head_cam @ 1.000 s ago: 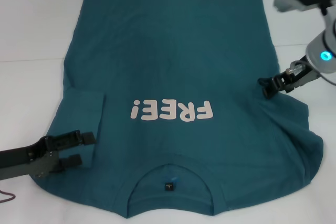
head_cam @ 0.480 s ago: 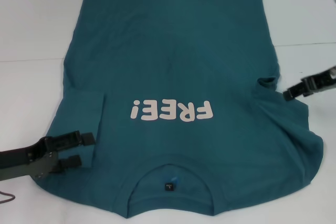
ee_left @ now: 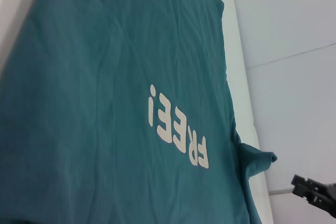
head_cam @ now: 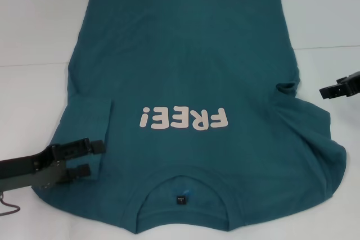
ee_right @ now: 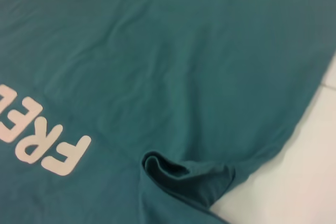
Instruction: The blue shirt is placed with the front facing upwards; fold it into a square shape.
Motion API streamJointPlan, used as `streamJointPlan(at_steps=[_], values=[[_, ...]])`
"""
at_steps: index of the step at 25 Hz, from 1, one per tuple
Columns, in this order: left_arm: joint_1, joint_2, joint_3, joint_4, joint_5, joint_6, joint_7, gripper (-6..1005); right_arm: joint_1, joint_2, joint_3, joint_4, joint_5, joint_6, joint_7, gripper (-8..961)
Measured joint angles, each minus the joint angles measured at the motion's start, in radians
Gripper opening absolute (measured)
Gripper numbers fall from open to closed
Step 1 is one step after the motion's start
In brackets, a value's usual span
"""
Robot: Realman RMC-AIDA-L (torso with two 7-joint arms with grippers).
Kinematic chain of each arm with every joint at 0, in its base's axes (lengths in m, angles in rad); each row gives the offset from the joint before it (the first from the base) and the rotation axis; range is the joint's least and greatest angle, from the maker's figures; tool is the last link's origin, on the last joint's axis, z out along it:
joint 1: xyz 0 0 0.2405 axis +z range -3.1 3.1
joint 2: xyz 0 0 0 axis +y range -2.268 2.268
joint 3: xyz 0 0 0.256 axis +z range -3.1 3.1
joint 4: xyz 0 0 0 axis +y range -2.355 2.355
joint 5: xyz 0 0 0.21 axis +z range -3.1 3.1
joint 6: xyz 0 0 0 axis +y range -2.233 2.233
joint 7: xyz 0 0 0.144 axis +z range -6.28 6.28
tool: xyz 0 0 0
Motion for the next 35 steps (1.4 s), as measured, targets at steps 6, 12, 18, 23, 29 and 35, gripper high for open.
streamJointPlan(at_steps=[6,12,18,23,29,35], values=[[0.004,0.000,-0.002,-0.001,0.000,0.001,0.000,947,0.005,0.019,-0.033,0.014,-0.003,0.035,-0.107,566],[0.006,0.000,-0.003,-0.003,0.000,0.000,-0.001,947,0.012,0.019,-0.042,0.033,-0.055,0.046,0.019,566],[-0.005,-0.001,-0.003,-0.012,0.000,-0.002,0.000,947,-0.002,0.007,-0.035,0.044,-0.059,0.053,0.126,567],[-0.003,-0.006,-0.003,-0.013,0.000,-0.002,0.000,947,-0.004,-0.003,-0.028,0.079,-0.081,0.055,0.181,567],[-0.001,-0.006,-0.003,-0.013,0.000,-0.004,0.000,947,0.003,-0.075,0.016,0.125,-0.087,-0.098,0.431,567],[-0.004,-0.009,-0.003,-0.013,0.000,-0.006,0.004,947,-0.019,-0.094,0.152,0.185,-0.023,-0.236,0.451,567]])
